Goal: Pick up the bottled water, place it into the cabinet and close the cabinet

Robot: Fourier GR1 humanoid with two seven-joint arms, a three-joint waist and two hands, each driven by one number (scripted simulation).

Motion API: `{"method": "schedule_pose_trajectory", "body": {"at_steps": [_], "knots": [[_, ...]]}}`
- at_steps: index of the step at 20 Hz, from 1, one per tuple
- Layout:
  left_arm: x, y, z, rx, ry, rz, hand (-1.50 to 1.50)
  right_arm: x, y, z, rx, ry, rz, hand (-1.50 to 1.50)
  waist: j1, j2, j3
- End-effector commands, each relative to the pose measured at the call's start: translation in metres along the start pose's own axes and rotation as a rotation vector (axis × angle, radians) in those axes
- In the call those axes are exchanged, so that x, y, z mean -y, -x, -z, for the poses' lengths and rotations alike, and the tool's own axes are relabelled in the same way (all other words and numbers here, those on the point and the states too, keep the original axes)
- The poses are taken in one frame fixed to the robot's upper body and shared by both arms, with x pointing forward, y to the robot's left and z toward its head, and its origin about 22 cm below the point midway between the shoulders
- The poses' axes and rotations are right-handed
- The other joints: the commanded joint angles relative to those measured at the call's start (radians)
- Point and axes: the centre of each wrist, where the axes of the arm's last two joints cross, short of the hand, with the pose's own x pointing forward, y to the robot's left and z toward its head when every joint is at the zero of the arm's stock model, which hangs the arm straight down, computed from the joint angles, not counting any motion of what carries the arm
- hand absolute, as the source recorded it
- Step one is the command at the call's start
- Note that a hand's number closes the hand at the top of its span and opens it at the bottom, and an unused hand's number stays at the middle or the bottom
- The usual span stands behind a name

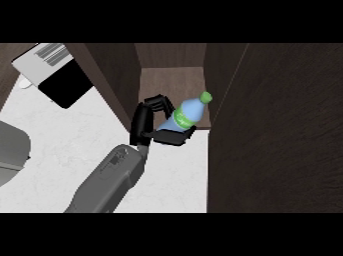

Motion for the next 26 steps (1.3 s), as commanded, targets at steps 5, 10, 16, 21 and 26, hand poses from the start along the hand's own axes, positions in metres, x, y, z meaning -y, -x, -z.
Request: {"method": "schedule_pose_trajectory", "body": {"at_steps": [5, 10, 16, 21, 26], "knots": [[0.007, -0.025, 0.046, -0.088, -0.063, -0.005, 1.50, 0.004, -0.023, 0.002, 0.036, -0.005, 0.058, -1.50, -0.012, 0.006, 0.000], [0.004, -0.030, 0.067, -0.077, -0.184, 0.097, 1.50, 0.003, -0.019, 0.000, 0.042, -0.004, 0.055, -1.50, -0.026, 0.011, 0.000], [-0.001, -0.030, 0.082, -0.059, -0.298, 0.338, 1.50, 0.006, -0.021, 0.002, 0.043, -0.018, 0.055, -1.50, -0.034, 0.023, 0.000], [-0.021, -0.032, 0.094, -0.061, -0.362, 0.489, -1.50, 0.011, -0.014, 0.002, 0.067, -0.034, 0.043, -1.50, -0.035, 0.026, 0.000], [-0.011, -0.034, 0.095, -0.031, -0.417, 0.529, -1.50, 0.014, -0.025, 0.002, 0.068, -0.035, 0.053, -1.50, -0.038, 0.029, -0.001]]}}
